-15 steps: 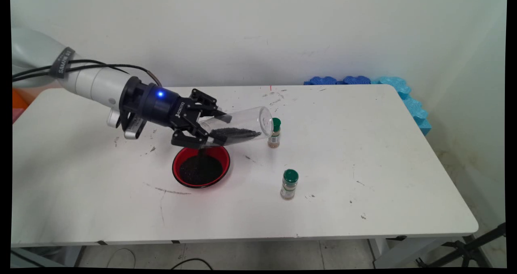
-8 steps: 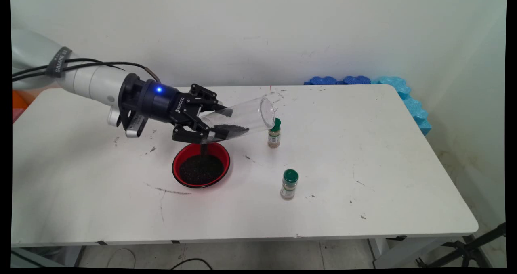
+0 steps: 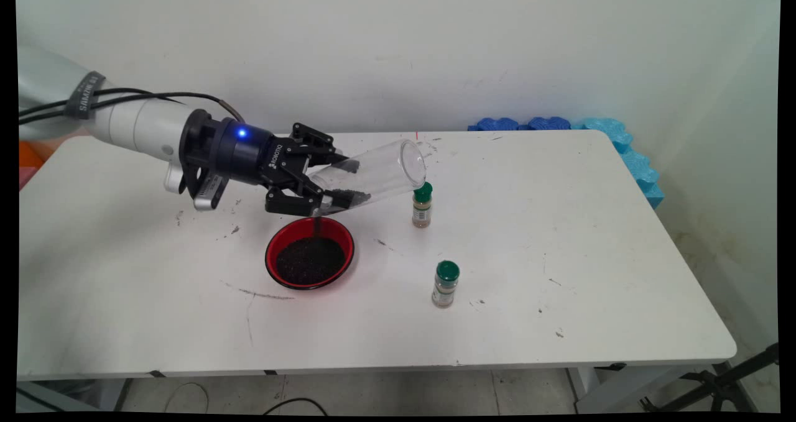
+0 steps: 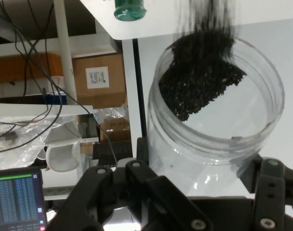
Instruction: Pour the black seasoning powder in the red bowl, then place the picked object on the table
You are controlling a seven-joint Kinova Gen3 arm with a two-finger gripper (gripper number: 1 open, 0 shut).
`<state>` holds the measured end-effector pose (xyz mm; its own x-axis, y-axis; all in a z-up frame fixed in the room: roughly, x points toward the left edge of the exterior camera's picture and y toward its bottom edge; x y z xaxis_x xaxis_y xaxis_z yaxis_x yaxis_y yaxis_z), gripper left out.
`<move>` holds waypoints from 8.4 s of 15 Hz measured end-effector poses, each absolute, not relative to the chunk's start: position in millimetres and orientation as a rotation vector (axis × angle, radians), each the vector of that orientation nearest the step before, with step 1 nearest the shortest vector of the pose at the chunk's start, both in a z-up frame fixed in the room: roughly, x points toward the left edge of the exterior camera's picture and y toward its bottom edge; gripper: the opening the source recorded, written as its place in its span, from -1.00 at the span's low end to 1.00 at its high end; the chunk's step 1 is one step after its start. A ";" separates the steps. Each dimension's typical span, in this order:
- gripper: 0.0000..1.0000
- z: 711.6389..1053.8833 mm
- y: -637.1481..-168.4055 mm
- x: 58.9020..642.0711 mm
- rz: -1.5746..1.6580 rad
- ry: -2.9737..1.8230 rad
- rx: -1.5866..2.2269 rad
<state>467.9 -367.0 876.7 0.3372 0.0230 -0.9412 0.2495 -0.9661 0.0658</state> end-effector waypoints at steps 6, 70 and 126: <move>-1.00 875.2 -367.2 469.9 -1.694 0.248 2.383; -1.00 977.5 -396.1 466.3 -0.648 -1.543 1.783; -1.00 852.0 -350.6 345.8 0.284 -2.155 0.740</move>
